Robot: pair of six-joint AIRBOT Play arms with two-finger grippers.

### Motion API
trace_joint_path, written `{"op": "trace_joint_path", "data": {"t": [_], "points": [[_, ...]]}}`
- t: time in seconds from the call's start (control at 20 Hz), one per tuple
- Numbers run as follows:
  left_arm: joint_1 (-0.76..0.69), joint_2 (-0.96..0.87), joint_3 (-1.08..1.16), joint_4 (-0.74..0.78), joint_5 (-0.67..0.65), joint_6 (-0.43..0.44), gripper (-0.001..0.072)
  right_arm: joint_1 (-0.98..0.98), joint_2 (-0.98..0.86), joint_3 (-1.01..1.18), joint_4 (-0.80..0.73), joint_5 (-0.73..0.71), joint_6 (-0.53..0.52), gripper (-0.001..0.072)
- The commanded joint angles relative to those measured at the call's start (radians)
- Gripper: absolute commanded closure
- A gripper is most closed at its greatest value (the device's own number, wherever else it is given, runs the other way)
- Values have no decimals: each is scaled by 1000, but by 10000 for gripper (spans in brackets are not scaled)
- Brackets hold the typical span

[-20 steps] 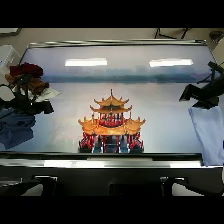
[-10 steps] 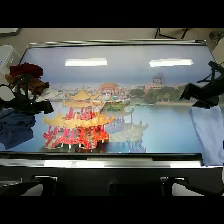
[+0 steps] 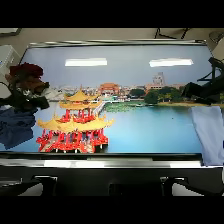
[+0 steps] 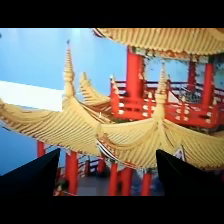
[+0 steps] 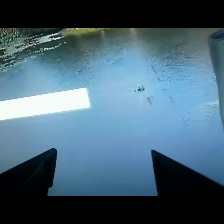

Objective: Fold the clothes and pants, and hang the long-sleeved shirts on hangers.

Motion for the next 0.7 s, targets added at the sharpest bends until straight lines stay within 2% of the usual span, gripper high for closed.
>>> {"op": "trace_joint_path", "data": {"t": [0.0, 0.15, 0.25, 0.35, 0.5, 0.65], "points": [[189, -72, 164, 148, -121, -87, -10, 1, -1, 0, 6, -48, -29, 24], [486, -135, 239, 71, -164, -195, -11, 1, -1, 0, 19, 4, -25, 24], [642, -158, 180, -10, -100, -185, -10, 1, -1, 0, 66, 27, -25, 24], [738, -179, 87, -122, 17, -164, -10, 1, -1, 0, 132, 26, -13, 23], [784, -242, -13, -349, 186, -19, -10, 1, -1, 0, 195, 23, 17, 23], [753, -330, -20, -502, 237, 118, -10, 1, -1, 0, 199, 29, 47, 23]]}}
